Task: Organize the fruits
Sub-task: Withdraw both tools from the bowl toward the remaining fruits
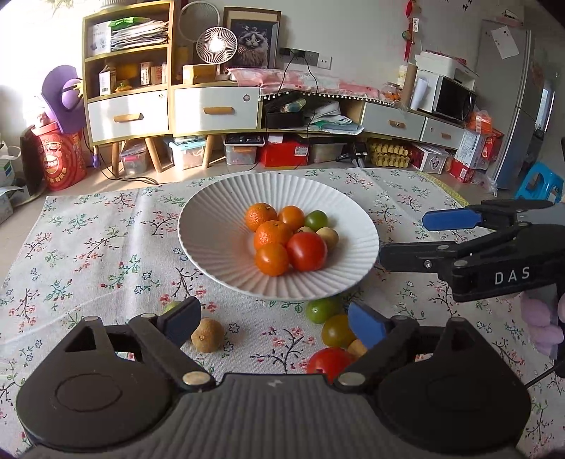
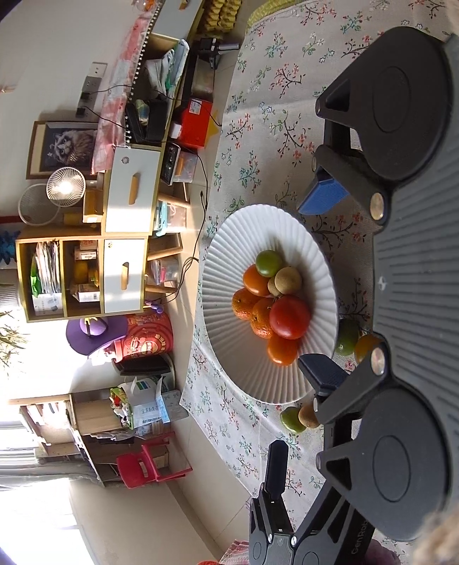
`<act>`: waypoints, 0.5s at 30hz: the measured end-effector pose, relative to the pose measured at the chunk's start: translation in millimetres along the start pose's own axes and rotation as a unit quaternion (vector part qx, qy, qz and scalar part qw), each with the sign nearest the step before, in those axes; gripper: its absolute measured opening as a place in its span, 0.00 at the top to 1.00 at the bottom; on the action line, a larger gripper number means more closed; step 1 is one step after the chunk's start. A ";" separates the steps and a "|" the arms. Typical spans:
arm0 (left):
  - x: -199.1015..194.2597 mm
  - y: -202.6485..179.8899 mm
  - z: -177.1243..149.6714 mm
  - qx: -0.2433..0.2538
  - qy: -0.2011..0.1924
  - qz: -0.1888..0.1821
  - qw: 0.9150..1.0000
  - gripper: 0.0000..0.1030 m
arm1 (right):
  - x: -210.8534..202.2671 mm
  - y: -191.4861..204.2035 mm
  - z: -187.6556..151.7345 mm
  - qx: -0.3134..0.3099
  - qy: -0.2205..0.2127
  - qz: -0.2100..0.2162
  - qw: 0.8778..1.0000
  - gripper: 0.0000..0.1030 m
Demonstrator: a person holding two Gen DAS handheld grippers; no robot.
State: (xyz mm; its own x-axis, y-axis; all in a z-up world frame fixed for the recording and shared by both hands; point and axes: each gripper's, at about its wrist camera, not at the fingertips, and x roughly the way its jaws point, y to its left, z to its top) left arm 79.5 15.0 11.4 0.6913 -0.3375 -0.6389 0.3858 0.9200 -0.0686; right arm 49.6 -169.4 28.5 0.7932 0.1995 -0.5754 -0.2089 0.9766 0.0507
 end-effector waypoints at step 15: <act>-11.2 17.6 -34.2 -0.036 0.013 0.029 0.999 0.07 | -9.2 12.2 -24.3 0.025 0.002 0.018 1.000 0.03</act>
State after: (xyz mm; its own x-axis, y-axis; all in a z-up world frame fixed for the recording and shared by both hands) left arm 57.6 41.7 -8.9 0.6949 -0.2783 -0.6630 0.2998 0.9502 -0.0847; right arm 25.9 -161.4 14.5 0.7837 0.2353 -0.5749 -0.2087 0.9714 0.1132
